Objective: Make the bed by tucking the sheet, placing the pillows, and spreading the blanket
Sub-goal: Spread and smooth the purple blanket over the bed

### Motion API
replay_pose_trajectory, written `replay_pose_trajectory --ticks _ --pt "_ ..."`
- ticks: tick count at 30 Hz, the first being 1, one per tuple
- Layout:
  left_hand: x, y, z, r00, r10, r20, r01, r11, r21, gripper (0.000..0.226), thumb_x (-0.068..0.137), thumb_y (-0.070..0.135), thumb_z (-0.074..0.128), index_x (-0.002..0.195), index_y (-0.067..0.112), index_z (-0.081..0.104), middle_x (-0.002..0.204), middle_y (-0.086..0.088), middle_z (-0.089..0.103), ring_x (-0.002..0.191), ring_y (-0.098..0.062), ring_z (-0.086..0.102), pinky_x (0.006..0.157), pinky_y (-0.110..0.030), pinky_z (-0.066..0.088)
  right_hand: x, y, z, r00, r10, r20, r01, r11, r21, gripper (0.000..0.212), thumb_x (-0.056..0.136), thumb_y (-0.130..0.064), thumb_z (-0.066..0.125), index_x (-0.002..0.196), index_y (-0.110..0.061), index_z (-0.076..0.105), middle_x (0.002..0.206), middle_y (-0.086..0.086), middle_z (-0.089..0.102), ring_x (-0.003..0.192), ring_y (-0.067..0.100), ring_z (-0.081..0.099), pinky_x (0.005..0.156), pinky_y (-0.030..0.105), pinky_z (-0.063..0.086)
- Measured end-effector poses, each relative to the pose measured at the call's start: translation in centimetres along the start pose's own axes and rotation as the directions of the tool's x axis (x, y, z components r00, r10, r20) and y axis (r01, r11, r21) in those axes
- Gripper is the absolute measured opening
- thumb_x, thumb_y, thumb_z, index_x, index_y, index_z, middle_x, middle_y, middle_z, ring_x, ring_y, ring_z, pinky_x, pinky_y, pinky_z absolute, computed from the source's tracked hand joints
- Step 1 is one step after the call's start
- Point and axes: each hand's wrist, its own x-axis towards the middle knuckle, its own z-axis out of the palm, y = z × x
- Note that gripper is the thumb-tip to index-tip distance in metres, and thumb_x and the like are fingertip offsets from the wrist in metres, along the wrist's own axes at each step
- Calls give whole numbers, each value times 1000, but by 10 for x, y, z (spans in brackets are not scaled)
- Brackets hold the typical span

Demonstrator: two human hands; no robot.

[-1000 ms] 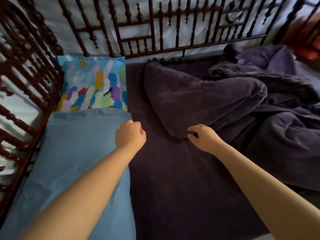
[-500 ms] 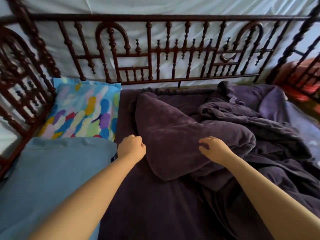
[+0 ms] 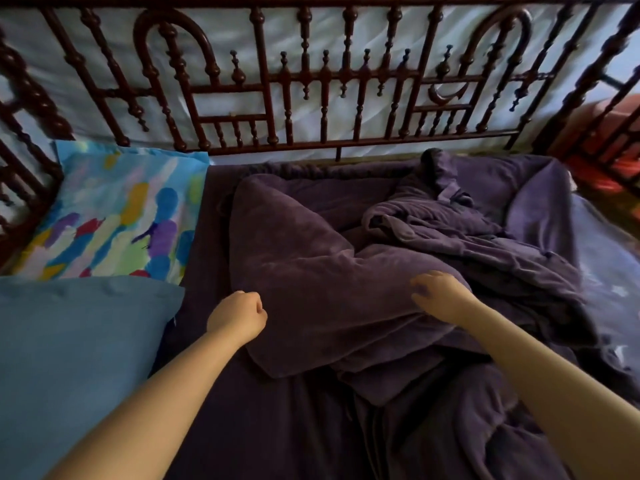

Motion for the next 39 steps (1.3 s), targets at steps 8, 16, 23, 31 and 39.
replay_pose_trajectory --ticks 8,16,23,31,39 --pt "-1 102 12 979 202 -12 -202 979 33 24 94 23 44 107 15 62 118 -4 55 102 -21 55 79 -30 44 -29 100 2 987 122 -103 -104 980 173 34 86 -17 57 117 -7 62 119 21 62 114 34 56 98 34 42" --pt "-22 211 37 940 342 21 -342 939 29 25 93 22 45 110 14 61 122 -7 56 112 -26 53 85 -33 43 -73 202 -1 961 244 -129 -212 952 220 27 90 -11 51 111 -1 65 117 20 65 110 32 58 90 31 38" --pt "-35 319 88 950 309 49 -309 951 -19 26 94 20 43 111 12 61 122 -8 55 110 -27 53 81 -33 42 -67 321 4 939 303 163 -332 923 195 42 94 -37 41 120 -10 59 128 10 59 119 25 53 98 30 40" --pt "-64 414 189 966 228 124 -223 973 -52 25 93 23 46 110 13 61 120 -8 57 111 -28 53 90 -36 44 -60 393 85 960 173 221 -192 979 69 58 80 -34 63 129 -9 45 133 21 50 118 38 49 99 36 38" --pt "-86 442 235 965 223 138 -255 920 297 37 93 30 46 126 16 51 135 -6 49 129 -28 39 105 -40 33 -81 444 84 972 195 130 -234 848 476 37 99 -19 38 132 -4 46 130 22 56 121 36 50 92 31 36"
